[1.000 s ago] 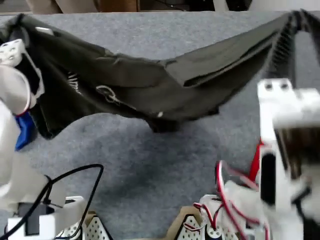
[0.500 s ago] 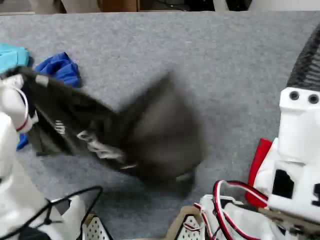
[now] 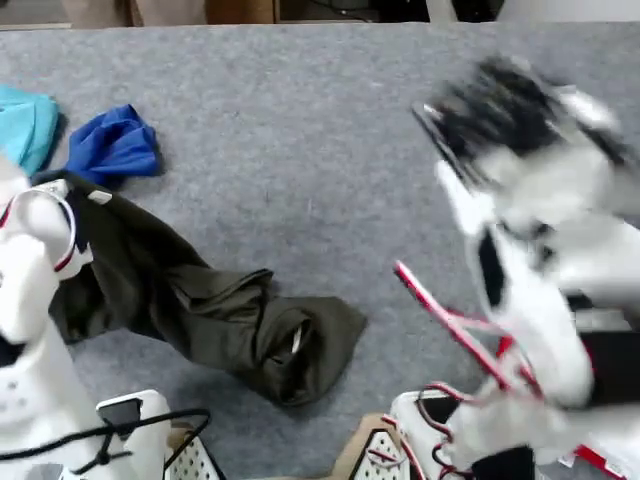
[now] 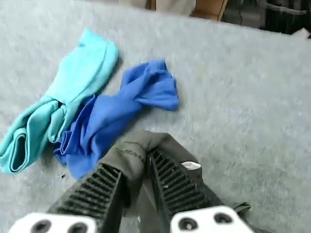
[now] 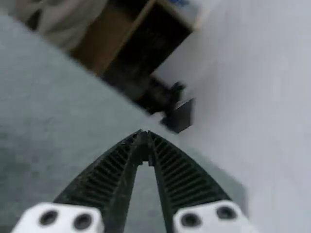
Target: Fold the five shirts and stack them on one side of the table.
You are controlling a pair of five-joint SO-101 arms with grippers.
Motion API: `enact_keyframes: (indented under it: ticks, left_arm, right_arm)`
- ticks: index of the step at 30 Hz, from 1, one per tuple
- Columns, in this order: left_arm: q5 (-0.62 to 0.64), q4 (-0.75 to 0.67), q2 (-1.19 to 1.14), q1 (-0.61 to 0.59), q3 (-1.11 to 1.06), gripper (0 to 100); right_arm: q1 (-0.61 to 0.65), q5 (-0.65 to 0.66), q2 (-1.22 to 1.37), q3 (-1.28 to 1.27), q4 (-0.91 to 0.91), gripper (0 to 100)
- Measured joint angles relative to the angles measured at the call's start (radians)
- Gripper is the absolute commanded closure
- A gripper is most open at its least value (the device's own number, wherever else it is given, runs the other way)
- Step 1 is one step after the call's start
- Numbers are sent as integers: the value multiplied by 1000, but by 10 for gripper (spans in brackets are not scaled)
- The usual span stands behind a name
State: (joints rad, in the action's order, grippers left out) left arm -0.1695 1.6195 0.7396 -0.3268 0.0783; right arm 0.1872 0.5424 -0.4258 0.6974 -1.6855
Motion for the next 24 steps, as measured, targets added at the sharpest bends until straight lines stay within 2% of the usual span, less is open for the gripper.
enact_keyframes:
  ticks: [4, 7, 9, 12, 18, 21, 24]
  left_arm:
    - [0, -64, 0, -29, -133, 981]
    - [-15, -106, 0, -69, -195, 981]
    - [-35, -135, 0, -92, -249, 981]
    - [-46, -180, 0, -106, -328, 981]
    - [-46, -242, 0, -114, -425, 981]
    - [-46, -262, 0, -150, -431, 981]
    - [-46, -302, 0, -190, -466, 981]
  right_arm:
    - [163, -87, 0, -238, -37, 990]
    - [298, -150, 28, -374, -35, 929]
    - [364, -193, 77, -443, -14, 896]
    - [446, -238, 187, -463, 23, 904]
    - [555, -256, 434, -448, 49, 900]
    - [565, -255, 531, -437, 43, 898]
    - [565, -226, 598, -437, 31, 847]
